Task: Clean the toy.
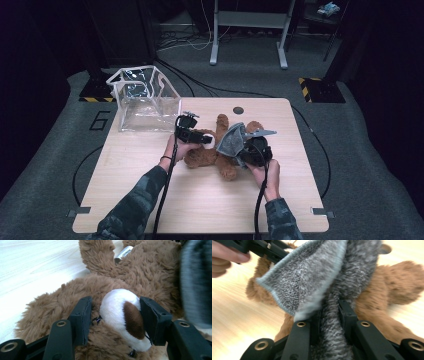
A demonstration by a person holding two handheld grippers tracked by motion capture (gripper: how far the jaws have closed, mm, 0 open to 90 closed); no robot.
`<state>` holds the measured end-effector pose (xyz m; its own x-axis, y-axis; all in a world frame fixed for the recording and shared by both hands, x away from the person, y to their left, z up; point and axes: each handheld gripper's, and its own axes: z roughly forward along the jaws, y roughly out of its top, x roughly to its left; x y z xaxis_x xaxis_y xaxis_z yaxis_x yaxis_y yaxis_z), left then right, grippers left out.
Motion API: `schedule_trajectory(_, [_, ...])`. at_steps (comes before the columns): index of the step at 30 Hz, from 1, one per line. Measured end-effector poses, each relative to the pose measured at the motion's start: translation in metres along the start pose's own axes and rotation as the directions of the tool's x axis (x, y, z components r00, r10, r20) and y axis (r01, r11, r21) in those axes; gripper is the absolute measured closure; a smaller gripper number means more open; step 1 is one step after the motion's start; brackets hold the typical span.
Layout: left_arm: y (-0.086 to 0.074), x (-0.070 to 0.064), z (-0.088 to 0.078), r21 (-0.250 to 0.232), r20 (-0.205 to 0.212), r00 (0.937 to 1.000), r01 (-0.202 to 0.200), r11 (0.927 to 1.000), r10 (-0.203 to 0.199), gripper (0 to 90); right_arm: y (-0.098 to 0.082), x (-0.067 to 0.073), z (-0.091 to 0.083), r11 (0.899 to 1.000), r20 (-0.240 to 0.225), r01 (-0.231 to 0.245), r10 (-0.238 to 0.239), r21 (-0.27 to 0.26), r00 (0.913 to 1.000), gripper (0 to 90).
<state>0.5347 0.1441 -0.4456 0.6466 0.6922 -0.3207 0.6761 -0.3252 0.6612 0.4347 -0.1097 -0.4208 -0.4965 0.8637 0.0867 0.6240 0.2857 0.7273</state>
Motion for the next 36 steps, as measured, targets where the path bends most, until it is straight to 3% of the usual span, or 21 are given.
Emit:
schedule_trajectory(2, [0.0,0.001,0.0,-0.001,0.007,1.0,0.007,1.0,-0.007,44.9,-0.002,0.0,0.006,1.0,0.033,0.006,-0.006,0.01,0.9994,75.2])
schedule_trajectory(4, [0.0,0.001,0.0,0.0,0.007,1.0,0.005,1.0,-0.005,45.0,-0.005,-0.002,0.003,1.0,0.047,-0.01,0.01,0.014,0.9988,75.1])
schedule_trajectory(7, [0.0,0.002,0.0,-0.001,0.012,0.9999,0.0,1.0,0.0,44.9,-0.01,-0.011,-0.007,1.0,0.107,-0.014,0.012,0.026,0.9942,75.4])
schedule_trajectory(11, [-0.001,0.002,0.0,-0.006,0.015,0.9999,0.002,1.0,-0.001,44.9,-0.021,-0.026,-0.026,0.998,0.203,-0.052,0.041,0.046,0.9783,75.9])
schedule_trajectory(15, [-0.004,0.001,0.0,-0.04,0.008,0.9999,-0.005,0.9992,0.006,44.7,-0.026,-0.032,-0.049,0.998,0.253,-0.042,0.05,-0.038,0.9662,76.3])
schedule_trajectory(21, [-0.005,0.001,0.0,-0.051,-0.001,0.9999,-0.012,0.9986,0.012,44.7,-0.019,-0.031,-0.045,0.999,0.259,-0.021,0.032,-0.044,0.9652,76.1])
schedule_trajectory(25, [-0.005,0.002,0.002,-0.06,-0.002,1.0,0.0,0.9982,0.0,44.7,-0.005,-0.021,-0.024,0.999,0.226,0.022,-0.014,-0.036,0.974,75.7])
schedule_trajectory(28, [-0.005,0.003,0.002,-0.066,0.001,1.0,0.003,0.9978,-0.003,44.7,0.006,-0.013,-0.01,0.996,0.239,0.068,-0.053,-0.056,0.9696,76.3])
schedule_trajectory(32, [-0.005,0.004,0.0,-0.076,0.013,0.9998,-0.017,0.997,0.018,44.0,0.015,-0.01,0.008,0.998,0.235,0.061,-0.063,0.019,0.97,77.1])
schedule_trajectory(35, [-0.004,0.001,-0.001,-0.076,-0.002,0.9992,-0.039,0.9963,0.039,43.7,0.016,-0.009,0.007,0.998,0.239,0.064,-0.067,0.021,0.9687,76.9])
schedule_trajectory(36, [-0.004,0.0,-0.001,-0.074,-0.006,0.9992,-0.04,0.9965,0.039,43.7,0.019,-0.006,0.001,0.997,0.242,0.077,-0.074,-0.003,0.9674,76.9])
